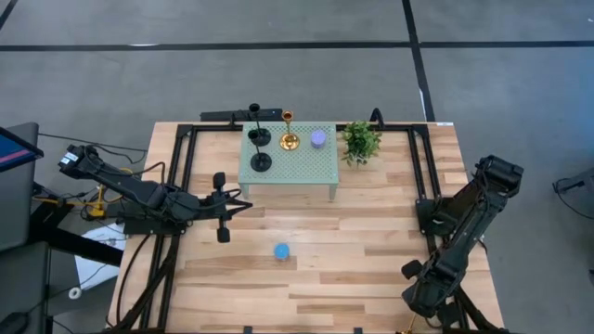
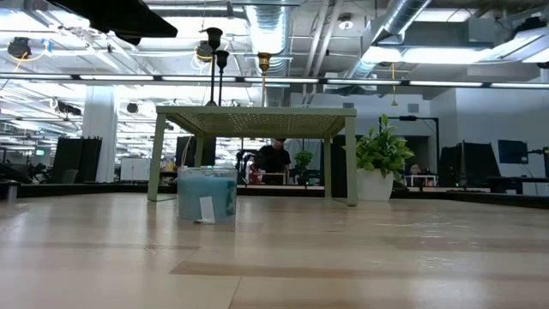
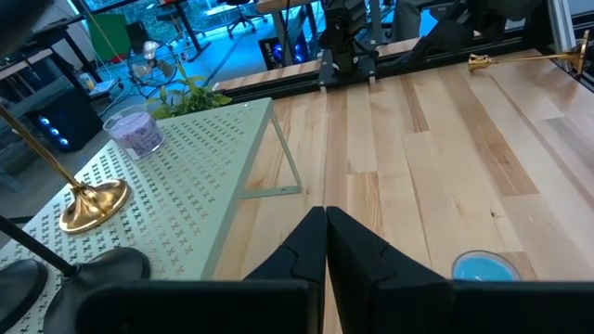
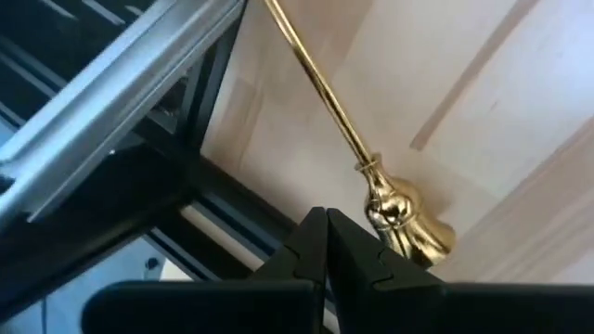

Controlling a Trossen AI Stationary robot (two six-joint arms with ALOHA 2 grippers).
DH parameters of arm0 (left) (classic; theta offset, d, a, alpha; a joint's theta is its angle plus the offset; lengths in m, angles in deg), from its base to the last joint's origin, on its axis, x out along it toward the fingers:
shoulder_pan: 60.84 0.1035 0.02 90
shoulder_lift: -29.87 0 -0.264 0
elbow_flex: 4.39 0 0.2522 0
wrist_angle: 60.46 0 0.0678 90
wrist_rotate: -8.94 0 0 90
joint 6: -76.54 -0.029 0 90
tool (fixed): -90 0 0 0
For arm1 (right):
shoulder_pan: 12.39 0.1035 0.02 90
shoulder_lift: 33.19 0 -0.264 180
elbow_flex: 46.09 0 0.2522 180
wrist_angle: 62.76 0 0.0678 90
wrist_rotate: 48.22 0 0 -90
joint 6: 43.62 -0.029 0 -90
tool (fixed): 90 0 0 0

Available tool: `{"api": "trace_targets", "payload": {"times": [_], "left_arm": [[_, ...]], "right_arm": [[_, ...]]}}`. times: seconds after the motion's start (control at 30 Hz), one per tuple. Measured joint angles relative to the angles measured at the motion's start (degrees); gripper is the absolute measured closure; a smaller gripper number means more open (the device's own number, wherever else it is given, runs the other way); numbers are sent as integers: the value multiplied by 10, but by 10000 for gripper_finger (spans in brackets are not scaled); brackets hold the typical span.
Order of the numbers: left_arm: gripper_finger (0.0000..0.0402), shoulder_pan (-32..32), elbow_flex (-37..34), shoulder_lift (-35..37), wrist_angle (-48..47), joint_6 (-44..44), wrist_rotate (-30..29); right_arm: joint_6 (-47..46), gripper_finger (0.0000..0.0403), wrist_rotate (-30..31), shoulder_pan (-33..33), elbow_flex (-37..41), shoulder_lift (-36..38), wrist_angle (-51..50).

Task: Pick & Place candle stick holders
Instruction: Put the gold candle holder on the shelf

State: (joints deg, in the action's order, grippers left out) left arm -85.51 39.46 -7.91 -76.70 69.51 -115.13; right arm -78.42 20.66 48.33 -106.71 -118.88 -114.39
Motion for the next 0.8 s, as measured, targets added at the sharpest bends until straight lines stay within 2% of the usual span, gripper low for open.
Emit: {"api": "trace_targets", "payload": {"times": [0.43,0.8], "left_arm": [[390,0,0,0,0,1,0],[390,0,0,0,0,35,0]], "right_arm": [[-11,395,7,1,-15,1,11],[54,294,49,15,-15,1,46]]}}
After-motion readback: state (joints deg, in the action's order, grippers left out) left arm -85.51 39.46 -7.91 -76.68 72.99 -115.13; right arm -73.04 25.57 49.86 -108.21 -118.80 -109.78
